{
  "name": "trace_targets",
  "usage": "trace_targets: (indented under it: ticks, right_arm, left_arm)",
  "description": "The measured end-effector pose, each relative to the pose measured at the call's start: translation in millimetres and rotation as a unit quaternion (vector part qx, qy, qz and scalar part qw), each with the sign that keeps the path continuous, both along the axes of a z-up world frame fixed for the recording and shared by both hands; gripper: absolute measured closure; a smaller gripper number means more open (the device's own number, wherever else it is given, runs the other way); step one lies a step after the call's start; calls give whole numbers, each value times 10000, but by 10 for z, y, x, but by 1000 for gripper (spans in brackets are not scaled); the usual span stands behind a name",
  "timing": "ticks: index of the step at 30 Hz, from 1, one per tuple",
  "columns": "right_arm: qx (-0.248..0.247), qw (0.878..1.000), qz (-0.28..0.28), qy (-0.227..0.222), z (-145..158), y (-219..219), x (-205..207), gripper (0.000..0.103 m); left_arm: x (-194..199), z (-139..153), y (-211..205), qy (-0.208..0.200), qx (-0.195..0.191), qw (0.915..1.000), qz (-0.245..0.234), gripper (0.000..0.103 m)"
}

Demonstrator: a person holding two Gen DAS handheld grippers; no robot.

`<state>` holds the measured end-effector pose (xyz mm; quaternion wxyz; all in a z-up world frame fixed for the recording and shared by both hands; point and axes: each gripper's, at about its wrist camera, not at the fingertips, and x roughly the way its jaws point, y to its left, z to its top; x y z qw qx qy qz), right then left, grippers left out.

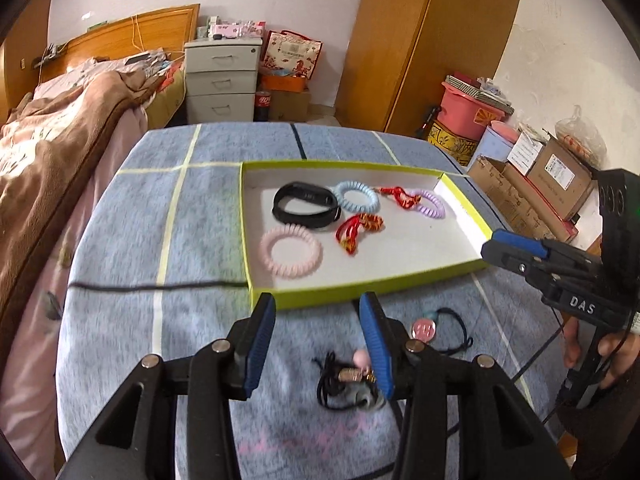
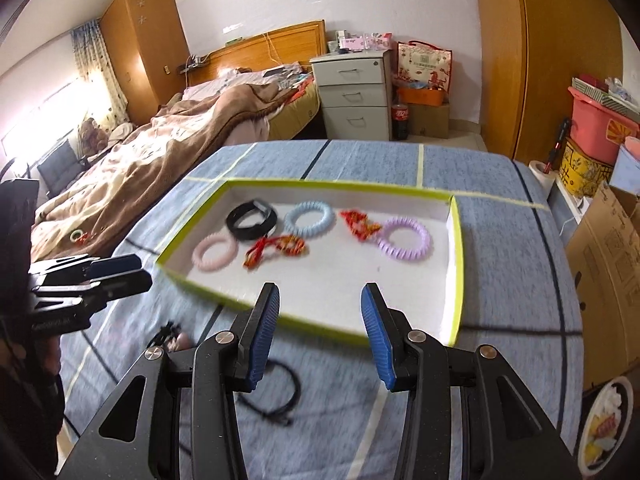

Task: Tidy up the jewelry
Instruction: 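Grasp the black charm elastic with the right gripper while the left grasps the grey flower elastic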

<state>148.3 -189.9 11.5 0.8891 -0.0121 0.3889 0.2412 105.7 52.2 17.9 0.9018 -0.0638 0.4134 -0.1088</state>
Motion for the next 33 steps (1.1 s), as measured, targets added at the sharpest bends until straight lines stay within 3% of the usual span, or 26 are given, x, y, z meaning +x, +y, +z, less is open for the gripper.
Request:
trace_targets:
  ticks: [19, 33]
  right_arm:
    - [-135, 9974, 524, 474, -420, 282, -116, 59]
    - [-732, 9932, 799, 434, -562, 603, -93, 55]
  left_arm:
    - [-332, -202, 269, 162, -264, 9992, 258, 57]
    - [-339, -293, 326, 267, -382, 9985, 277, 57]
